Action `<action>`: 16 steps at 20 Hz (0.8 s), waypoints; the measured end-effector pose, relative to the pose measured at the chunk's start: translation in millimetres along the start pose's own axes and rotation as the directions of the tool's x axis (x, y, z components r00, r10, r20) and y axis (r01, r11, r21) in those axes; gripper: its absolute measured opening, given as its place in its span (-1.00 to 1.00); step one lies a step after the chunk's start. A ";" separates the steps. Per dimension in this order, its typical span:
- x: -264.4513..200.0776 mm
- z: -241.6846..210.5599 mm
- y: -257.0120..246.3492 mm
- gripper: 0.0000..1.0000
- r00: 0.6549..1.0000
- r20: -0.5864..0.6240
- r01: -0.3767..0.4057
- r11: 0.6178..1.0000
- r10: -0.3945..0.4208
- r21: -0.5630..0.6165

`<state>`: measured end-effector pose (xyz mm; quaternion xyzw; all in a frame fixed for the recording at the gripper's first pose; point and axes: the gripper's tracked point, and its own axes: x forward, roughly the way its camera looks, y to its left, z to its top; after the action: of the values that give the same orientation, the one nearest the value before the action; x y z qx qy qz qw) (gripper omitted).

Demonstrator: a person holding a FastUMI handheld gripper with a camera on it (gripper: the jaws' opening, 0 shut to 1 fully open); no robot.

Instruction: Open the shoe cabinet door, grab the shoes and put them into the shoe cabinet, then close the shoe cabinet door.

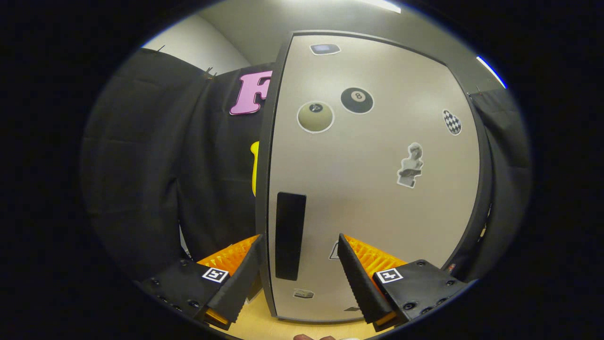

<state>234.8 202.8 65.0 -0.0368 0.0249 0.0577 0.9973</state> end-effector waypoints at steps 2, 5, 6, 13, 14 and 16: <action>14.2 -7.0 3.1 0.95 1.000 -0.023 0.003 1.000 -0.003 -0.003; 24.3 -15.2 11.1 0.86 0.999 -0.049 -0.009 1.000 0.010 0.014; 26.2 -15.5 5.4 0.78 0.998 -0.050 0.026 1.000 -0.026 0.004; 27.5 -12.2 14.5 -0.35 0.999 -0.038 0.011 0.999 -0.010 0.042; 27.0 -13.1 14.9 -0.40 0.999 -0.040 -0.001 0.999 0.002 0.039; 25.0 -12.1 15.1 -0.52 0.999 -0.044 -0.023 0.999 0.025 0.034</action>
<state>257.3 219.7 50.6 -0.0211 0.0482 0.0684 0.9963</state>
